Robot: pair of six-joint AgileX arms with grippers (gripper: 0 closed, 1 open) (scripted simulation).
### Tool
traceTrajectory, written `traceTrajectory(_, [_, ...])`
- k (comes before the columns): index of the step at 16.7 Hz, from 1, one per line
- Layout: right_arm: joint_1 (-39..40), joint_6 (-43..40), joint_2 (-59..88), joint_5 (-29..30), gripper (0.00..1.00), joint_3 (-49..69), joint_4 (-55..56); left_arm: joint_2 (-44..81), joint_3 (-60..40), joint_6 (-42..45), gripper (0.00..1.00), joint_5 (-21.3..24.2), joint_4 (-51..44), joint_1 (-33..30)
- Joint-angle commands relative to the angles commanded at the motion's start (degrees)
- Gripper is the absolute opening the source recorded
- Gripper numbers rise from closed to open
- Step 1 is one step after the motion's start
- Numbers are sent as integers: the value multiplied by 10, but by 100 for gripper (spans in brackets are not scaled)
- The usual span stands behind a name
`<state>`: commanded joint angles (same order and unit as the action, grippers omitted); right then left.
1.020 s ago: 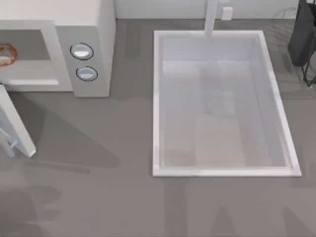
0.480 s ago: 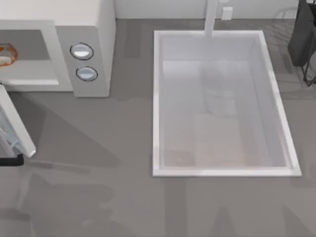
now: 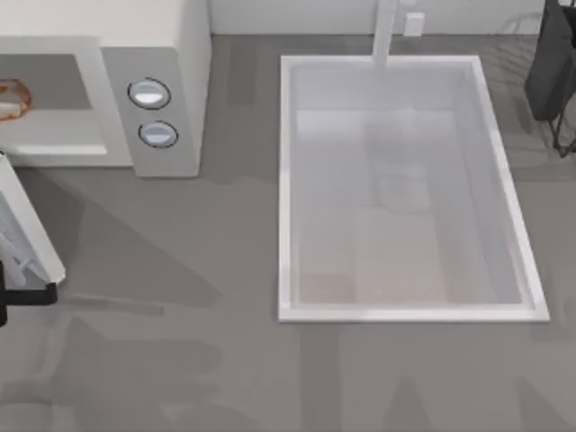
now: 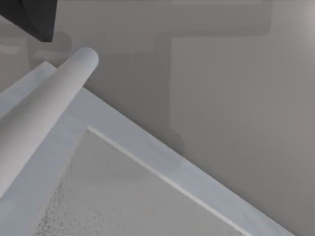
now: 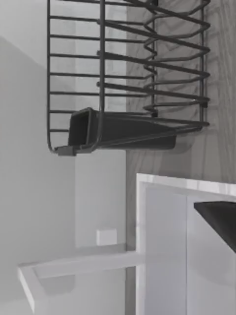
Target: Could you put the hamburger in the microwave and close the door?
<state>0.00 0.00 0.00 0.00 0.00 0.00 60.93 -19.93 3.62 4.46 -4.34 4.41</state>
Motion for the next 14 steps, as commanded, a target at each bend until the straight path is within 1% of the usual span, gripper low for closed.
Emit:
traceTrajectory(3, [0,0,0,0,100,0,0,40,-27,-2,0,-2,18,-3])
traceTrajectory(10, [0,0,0,0,100,0,0,244,-141,-10,0,-11,96,-18])
traceTrajectory(14, [0,0,0,0,100,0,0,289,-171,-12,0,-14,118,-23])
